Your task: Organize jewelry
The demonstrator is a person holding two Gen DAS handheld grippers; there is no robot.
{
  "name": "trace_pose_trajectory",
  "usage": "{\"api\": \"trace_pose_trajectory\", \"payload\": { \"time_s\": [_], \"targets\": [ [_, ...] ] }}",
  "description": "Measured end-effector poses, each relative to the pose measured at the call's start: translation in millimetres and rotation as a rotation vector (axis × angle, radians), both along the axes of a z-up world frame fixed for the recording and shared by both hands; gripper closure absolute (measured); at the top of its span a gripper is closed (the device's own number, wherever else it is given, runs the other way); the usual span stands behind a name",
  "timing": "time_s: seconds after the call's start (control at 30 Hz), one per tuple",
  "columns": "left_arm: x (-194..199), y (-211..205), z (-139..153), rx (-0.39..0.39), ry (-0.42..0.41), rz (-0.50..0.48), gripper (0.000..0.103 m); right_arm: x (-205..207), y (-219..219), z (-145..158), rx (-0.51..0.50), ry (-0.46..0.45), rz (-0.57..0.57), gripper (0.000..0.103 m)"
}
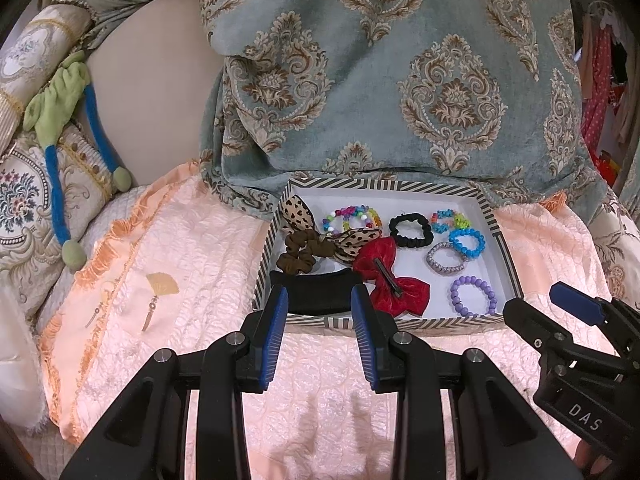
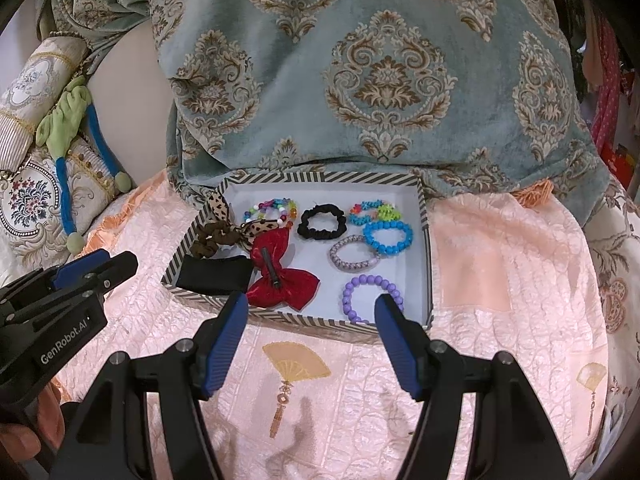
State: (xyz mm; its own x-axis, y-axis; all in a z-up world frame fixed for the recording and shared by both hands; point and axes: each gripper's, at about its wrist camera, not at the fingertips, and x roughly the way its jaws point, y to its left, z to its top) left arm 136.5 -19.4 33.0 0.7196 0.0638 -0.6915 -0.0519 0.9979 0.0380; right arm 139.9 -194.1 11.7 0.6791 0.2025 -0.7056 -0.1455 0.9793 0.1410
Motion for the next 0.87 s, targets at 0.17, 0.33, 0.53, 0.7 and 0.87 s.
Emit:
{"api": "trace_pose_trajectory", "payload": {
  "time_s": [0.17,0.33,0.53,0.7,0.87],
  "targets": [
    [1,0,-1,0.001,-0.003,0.000,0.087,1,1,-1,-0.004,0.001,0.002,0.034],
    [2,-1,-2,0.001,0.000,0.001,0.087,2,2,-1,-0.005,0.006,0.004,0.034],
    [3,-1,-2,0.001,0.001,0.001,0.087,3,2,-3,-0.003,0.009,0.004,0.034],
    [5,-3,-5,-0.004,-0.006,-0.012,0.087,4,2,-7,0.000,0.015,0.006,0.034],
    [5,-7,-7,0.007,-0.021,-0.027,0.087,6,-9,-14,0.011,0.021,-0.005,0.034]
  ]
}}
